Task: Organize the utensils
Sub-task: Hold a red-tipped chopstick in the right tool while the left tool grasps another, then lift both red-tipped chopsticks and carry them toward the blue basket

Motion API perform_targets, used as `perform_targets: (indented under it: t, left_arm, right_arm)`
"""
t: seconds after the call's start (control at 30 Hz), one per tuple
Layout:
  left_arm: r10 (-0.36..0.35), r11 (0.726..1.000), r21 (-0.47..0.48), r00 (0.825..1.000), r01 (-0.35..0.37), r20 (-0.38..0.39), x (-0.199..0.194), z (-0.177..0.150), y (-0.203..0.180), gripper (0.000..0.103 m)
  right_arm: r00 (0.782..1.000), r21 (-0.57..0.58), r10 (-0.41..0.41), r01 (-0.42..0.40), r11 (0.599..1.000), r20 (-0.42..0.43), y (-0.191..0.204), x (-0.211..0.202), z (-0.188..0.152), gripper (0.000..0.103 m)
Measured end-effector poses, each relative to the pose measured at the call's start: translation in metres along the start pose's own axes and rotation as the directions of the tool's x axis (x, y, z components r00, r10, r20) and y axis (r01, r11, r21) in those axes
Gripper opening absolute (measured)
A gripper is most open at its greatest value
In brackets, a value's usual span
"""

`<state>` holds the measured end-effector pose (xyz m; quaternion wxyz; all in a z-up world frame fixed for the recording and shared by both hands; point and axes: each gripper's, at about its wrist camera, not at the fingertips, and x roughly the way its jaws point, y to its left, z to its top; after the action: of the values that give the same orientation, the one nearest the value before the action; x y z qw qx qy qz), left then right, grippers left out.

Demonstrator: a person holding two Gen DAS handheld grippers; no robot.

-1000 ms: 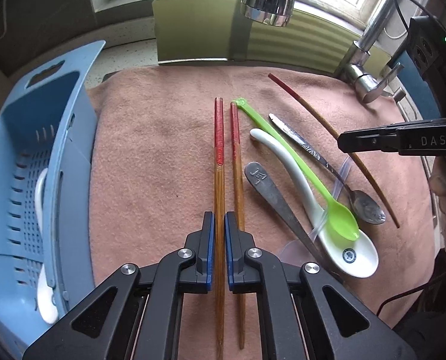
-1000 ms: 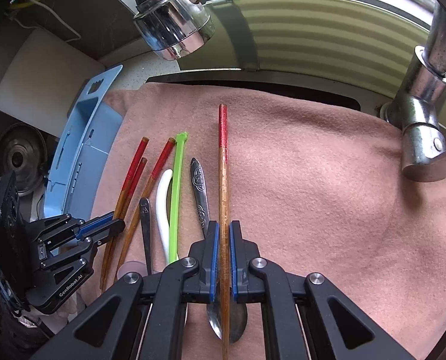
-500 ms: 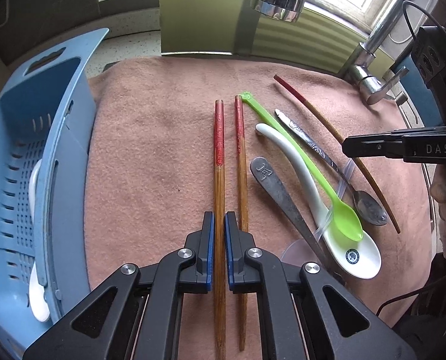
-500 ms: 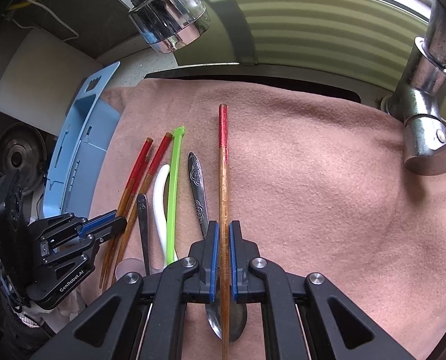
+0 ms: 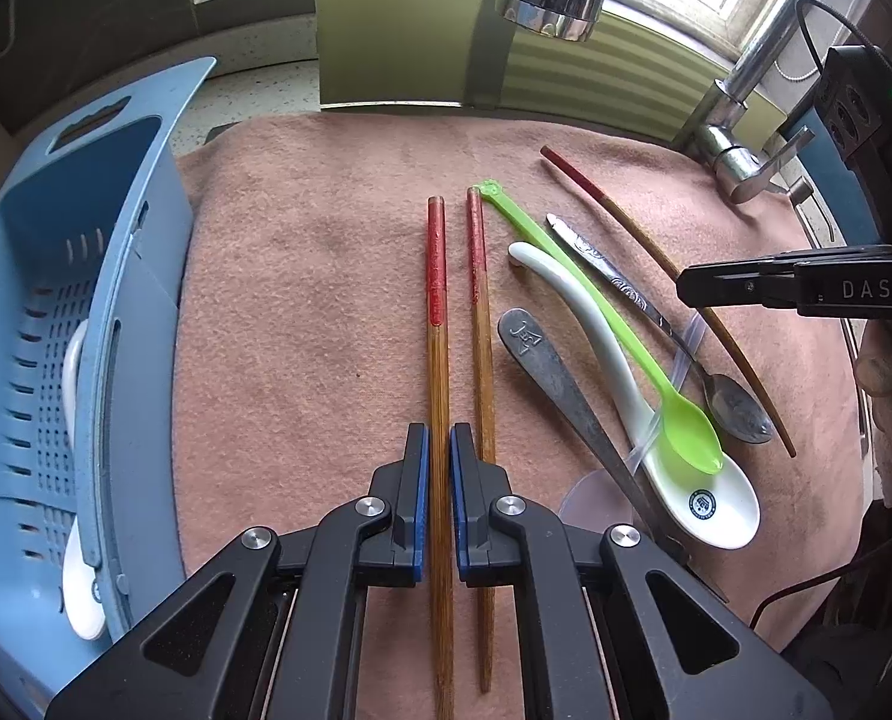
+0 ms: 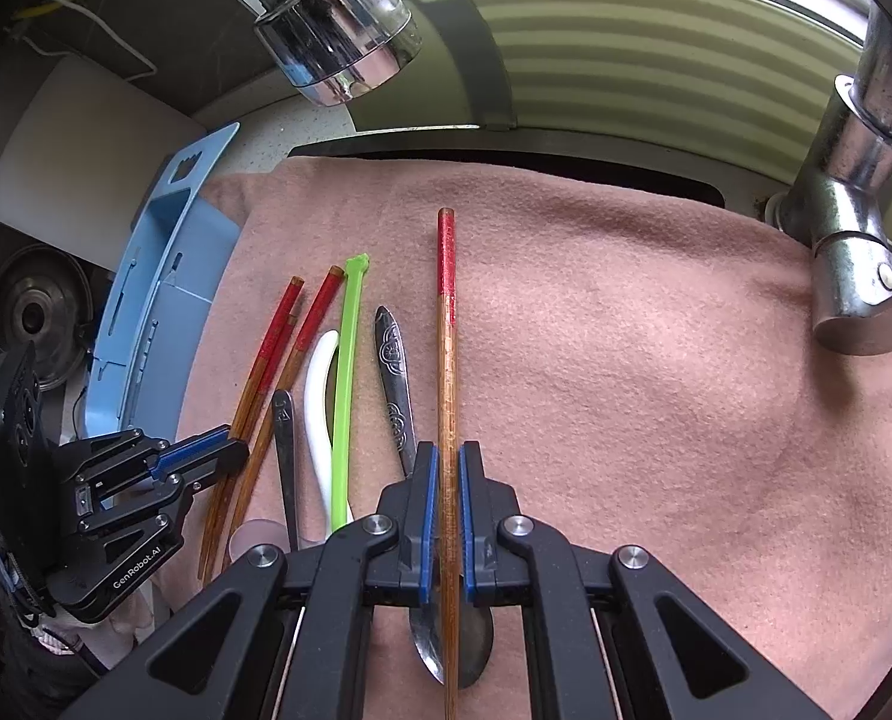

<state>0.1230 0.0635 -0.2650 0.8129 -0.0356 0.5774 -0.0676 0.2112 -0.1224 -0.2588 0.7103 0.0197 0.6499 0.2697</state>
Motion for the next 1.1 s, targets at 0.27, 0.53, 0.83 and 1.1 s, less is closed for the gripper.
perform_targets:
  t: [0.27, 0.53, 0.83, 1.1]
  left_arm:
    - [-0.020, 0.999, -0.036, 1.000, 0.020, 0.006, -0.004, -0.001, 0.010, 0.006]
    - [0.031, 0.999, -0.039, 0.999, -0.031, 0.008, -0.005, 0.001, 0.013, 0.006]
    - [0.060, 0.998, 0.009, 0.998, -0.060, -0.033, 0.006, 0.004, 0.006, 0.006]
    - [0.099, 0.994, 0.041, 0.995, -0.098, -0.024, 0.011, 0.013, -0.001, 0.006]
  right_arm:
    - [1.000, -0.001, -0.001, 0.001, 1.000, 0.003, 0.002, 0.000, -0.001, 0.006]
    - [1.000, 0.000, 0.002, -0.002, 1.000, 0.002, 0.002, 0.001, 0.000, 0.006]
    - [1.000, 0.000, 0.004, -0.004, 1.000, 0.004, 0.002, -0.001, 0.001, 0.006]
    - [1.000, 0.009, 0.018, -0.018, 1.000, -0.017, 0.002, 0.004, 0.002, 0.006]
